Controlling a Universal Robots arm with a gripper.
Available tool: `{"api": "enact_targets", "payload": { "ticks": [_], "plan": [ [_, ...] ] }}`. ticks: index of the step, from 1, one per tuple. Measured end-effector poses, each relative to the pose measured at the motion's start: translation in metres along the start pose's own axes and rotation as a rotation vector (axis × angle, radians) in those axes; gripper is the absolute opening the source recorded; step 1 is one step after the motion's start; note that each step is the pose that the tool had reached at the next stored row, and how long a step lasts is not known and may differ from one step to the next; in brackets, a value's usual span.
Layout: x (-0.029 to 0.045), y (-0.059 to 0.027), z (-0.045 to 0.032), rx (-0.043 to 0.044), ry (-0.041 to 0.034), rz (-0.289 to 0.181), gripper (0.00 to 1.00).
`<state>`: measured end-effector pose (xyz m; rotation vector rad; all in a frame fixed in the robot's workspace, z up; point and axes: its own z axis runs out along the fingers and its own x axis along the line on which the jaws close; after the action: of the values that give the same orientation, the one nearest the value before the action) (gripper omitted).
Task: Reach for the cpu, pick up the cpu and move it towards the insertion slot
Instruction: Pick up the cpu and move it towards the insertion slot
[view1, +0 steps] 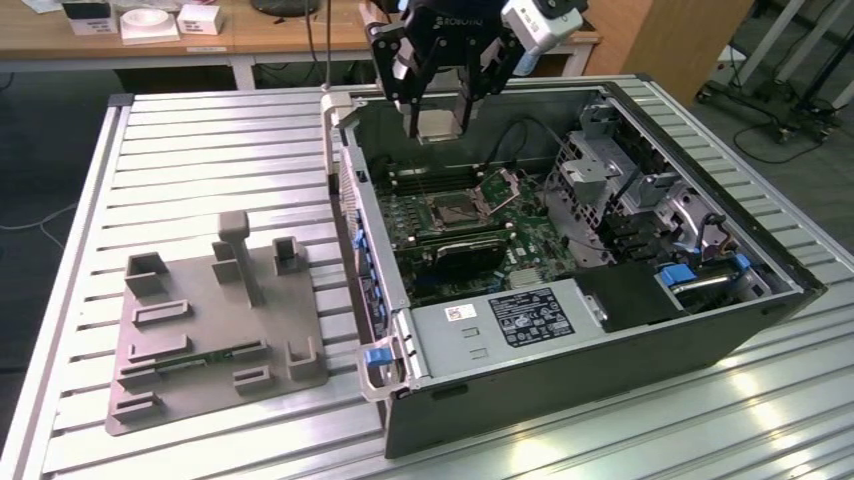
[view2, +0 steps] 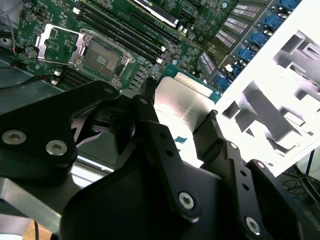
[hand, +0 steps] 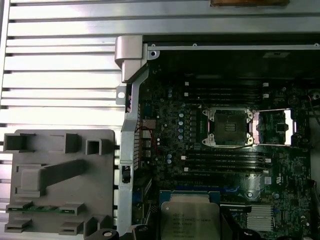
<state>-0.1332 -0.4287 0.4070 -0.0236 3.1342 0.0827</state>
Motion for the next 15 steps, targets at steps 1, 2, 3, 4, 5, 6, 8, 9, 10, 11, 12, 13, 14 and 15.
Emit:
{"api": "enact_targets", "payload": {
  "ticks": [1,2,3,4,5,6,8,9,10,11,12,13,14,15],
  "plan": [
    [-0.0001,0.0001,0.0000,0.0000,0.0000,0.000,0.55],
    [-0.0004,0.0003,0.0000,0.0001,0.0001,0.000,0.55],
    [-0.0008,0.0004,0.0000,0.0001,0.0001,0.000,0.55],
    [-0.0014,0.0005,0.0000,0.0000,0.0000,0.000,0.55],
    [-0.0021,0.0007,0.0001,0.0000,0.0000,0.000,0.55],
    [-0.0029,0.0008,0.0000,0.0001,0.0001,0.000,0.55],
    [-0.0050,0.0012,0.0001,0.0000,0.0000,0.000,0.55],
    [-0.0060,0.0015,0.0001,0.0000,0.0000,0.000,0.55],
    [-0.0072,0.0018,0.0002,0.0000,0.0000,0.000,0.55],
    [-0.0084,0.0025,0.0003,0.0000,0.0000,0.000,0.55],
    [-0.0095,0.0033,0.0004,0.0000,0.0000,0.000,0.55],
    [-0.0104,0.0046,0.0006,-0.0001,0.0000,0.000,0.55],
    [-0.0114,0.0061,0.0008,-0.0002,0.0000,0.000,0.55],
    [-0.0122,0.0079,0.0011,-0.0003,0.0000,0.000,0.55]
  ]
}}
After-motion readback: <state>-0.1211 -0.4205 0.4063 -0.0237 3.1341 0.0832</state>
